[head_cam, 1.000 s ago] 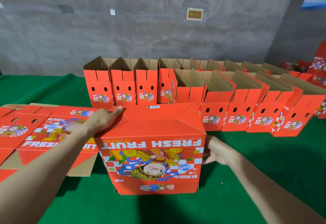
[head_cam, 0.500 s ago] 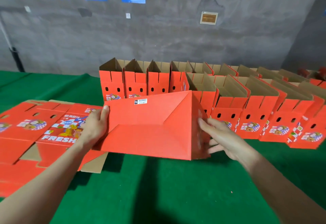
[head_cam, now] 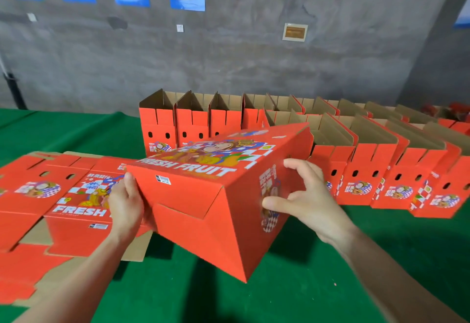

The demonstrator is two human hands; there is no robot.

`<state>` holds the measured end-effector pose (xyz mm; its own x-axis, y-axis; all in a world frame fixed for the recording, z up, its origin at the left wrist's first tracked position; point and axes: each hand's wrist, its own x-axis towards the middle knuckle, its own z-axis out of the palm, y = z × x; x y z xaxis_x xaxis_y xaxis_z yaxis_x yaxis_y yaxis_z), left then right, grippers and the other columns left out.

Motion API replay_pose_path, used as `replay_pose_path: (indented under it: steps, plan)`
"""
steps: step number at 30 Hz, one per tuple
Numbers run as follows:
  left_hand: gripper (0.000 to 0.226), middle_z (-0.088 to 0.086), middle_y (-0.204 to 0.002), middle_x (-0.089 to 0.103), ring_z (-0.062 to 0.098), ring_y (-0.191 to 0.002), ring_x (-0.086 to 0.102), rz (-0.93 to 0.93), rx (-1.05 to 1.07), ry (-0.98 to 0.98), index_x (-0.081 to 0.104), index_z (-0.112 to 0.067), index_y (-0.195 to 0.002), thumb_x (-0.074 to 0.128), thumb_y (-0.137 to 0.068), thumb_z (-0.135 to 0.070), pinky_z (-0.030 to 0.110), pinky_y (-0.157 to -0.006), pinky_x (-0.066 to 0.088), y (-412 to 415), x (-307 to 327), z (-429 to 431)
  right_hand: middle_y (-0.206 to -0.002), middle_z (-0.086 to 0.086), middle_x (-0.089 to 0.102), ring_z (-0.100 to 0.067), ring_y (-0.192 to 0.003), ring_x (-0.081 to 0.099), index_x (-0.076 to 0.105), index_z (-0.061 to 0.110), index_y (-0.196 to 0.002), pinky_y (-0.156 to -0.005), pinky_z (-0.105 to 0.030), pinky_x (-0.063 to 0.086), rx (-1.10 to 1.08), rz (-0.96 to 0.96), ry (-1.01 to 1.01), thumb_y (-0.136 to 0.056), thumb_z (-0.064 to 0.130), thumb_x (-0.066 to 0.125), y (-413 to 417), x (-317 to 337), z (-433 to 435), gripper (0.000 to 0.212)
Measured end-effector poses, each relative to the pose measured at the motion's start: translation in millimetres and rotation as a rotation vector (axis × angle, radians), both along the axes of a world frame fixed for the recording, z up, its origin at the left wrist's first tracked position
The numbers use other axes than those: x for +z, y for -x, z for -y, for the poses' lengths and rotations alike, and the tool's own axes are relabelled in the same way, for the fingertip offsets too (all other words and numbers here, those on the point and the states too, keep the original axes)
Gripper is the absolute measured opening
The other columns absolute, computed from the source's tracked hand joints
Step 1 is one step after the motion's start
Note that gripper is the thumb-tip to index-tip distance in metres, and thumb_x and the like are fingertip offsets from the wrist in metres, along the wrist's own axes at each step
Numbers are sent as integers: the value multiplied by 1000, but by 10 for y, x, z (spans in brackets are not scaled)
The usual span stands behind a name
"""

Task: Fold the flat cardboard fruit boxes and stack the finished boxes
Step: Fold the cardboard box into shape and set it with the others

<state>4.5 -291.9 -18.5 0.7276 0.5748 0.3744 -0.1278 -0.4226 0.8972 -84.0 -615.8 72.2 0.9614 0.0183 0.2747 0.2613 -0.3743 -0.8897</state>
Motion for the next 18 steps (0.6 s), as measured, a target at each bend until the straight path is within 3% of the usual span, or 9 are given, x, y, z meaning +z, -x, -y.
replay_pose_path:
  steps: [2,4,5,9,11,14,16,18]
  plan:
    - [44,18,-77,61,29,-77,59,-141,-112,219,58,-2,-67,39,-101,-22,38,-71,45,-83,44,-6,-132,22,16,-12,-109,44,48,51,-100,-85,-14,40,-60,116,121,-52,26,92,23,-30,-60,70]
    - [25,26,-106,63,37,-104,60,-273,-133,316,65,2,-100,46,-97,-13,45,-88,47,-108,125,23,-133,27,9,2,-109,35,46,51,-99,-88,-5,32,-96,244,281,-47,29,93,43,-71,-124,73]
    - [28,28,-119,59,39,-114,56,-293,-127,293,60,4,-114,47,-96,-13,49,-96,44,-99,193,63,-136,26,5,4,-108,33,45,51,-100,-91,-6,31,-112,289,367,-47,30,93,47,-94,-159,75]
    - [24,8,-117,62,26,-114,56,-129,-349,208,60,-14,-110,55,-94,-32,44,-101,44,85,635,433,-148,11,-5,-33,-107,48,43,47,-112,-98,-39,40,-171,318,625,-51,29,90,0,-152,-340,79]
    - [44,1,-119,60,18,-114,56,-113,-544,223,58,-18,-116,60,-86,-50,41,-99,45,196,877,655,-148,8,-6,-37,-110,49,47,40,-117,-99,-42,37,-175,336,712,-53,28,87,-66,-187,-417,77]
    - [87,-3,-131,53,6,-119,51,-148,-722,210,42,-21,-140,59,-71,-71,41,-100,43,251,1134,906,-150,5,-13,-34,-108,50,46,40,-120,-97,-42,34,-152,300,806,-56,28,82,-165,-340,-567,75]
    - [92,-4,-133,52,-3,-118,50,-149,-731,195,30,-23,-148,54,-73,-70,40,-104,38,211,1214,1018,-152,2,-16,-33,-104,50,44,40,-121,-95,-41,35,-127,290,860,-60,24,80,-231,-514,-686,73]
    - [93,-2,-149,37,9,-133,38,-171,-700,223,22,-23,-151,54,-75,-69,41,-110,32,115,1227,1073,-155,-4,-15,-35,-109,47,42,38,-126,-100,-42,34,-109,268,908,-67,19,76,-296,-727,-805,71]
